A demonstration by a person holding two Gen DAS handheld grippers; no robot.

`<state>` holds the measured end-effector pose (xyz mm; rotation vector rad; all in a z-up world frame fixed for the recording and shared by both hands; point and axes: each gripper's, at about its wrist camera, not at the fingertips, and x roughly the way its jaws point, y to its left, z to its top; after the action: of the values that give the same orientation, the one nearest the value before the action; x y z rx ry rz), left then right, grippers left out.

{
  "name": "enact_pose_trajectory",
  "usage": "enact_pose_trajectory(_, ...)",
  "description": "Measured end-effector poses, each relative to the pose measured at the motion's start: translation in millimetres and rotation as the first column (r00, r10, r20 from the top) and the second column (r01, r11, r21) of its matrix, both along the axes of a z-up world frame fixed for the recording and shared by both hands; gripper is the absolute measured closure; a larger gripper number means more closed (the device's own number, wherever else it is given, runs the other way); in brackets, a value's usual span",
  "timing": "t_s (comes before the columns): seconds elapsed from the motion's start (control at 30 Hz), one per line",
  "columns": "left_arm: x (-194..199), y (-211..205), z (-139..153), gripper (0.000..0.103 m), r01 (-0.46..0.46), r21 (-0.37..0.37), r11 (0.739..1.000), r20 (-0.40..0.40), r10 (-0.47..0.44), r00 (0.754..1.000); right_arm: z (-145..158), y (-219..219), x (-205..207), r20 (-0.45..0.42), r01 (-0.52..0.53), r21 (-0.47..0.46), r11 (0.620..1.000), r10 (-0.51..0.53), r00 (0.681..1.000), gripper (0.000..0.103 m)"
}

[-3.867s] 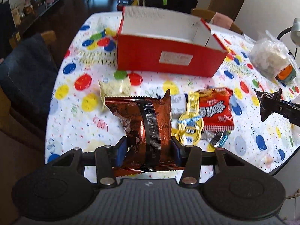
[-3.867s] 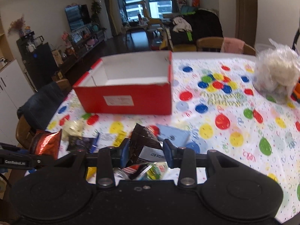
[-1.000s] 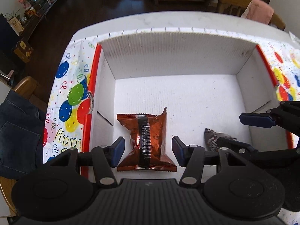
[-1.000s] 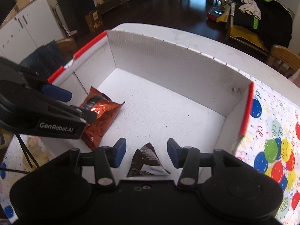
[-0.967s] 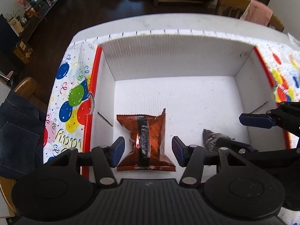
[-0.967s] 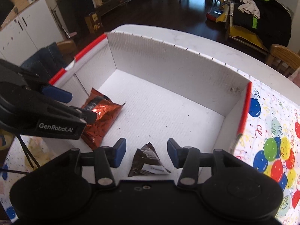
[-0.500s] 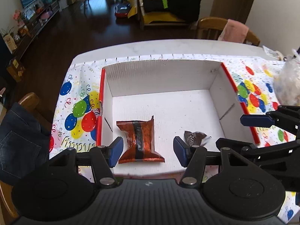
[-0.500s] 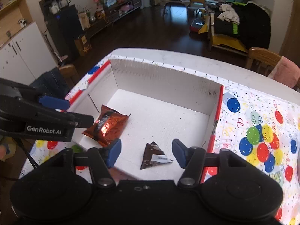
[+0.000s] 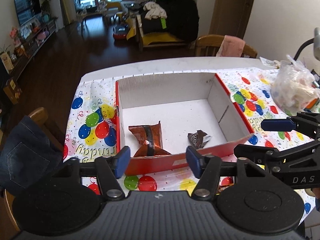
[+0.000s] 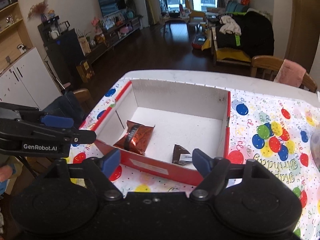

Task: Organize snacks
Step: 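Withdraw both tools from the box back toward the snack pile, then grasp the yellow packet with the left tool while the right tool grasps a red-orange wrapped candy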

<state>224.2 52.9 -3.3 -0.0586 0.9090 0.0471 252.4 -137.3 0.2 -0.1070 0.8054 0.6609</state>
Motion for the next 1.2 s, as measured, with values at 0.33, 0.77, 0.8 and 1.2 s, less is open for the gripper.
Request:
enact_pose_trajectory(0.33,-43.9,4.7,3.1,0.028,0.034,-0.032,0.999,0.045,-0.032,0.998,6.0,-14.6,-42.9,0.048,0.027,0.047,0.999,-0.029,0.998,0.012)
enact_pose_trajectory(0.77,-93.3,10.3,-16.4,0.022,0.068,-0.069,0.995,0.084,-0.062,0.995,-19.3,-37.5,-85.2,0.053,0.091,0.092,0.992,-0.096,0.994,0.0)
enact_pose_trajectory(0.8,-96.6,9.1,-19.1,0.022,0.076,-0.07,0.995,0.083,-0.07,0.994,-22.5,-38.8,-86.8,0.048,0.097,0.087,0.991,-0.102,0.994,0.0)
enact_pose_trajectory(1.2,-107.6,-16.1,-80.0,0.022,0.205,-0.11,0.973,-0.056,-0.212,0.976,-63.5,-54.1,-98.9,-0.053,0.156,0.019,0.988,-0.155,0.986,0.001)
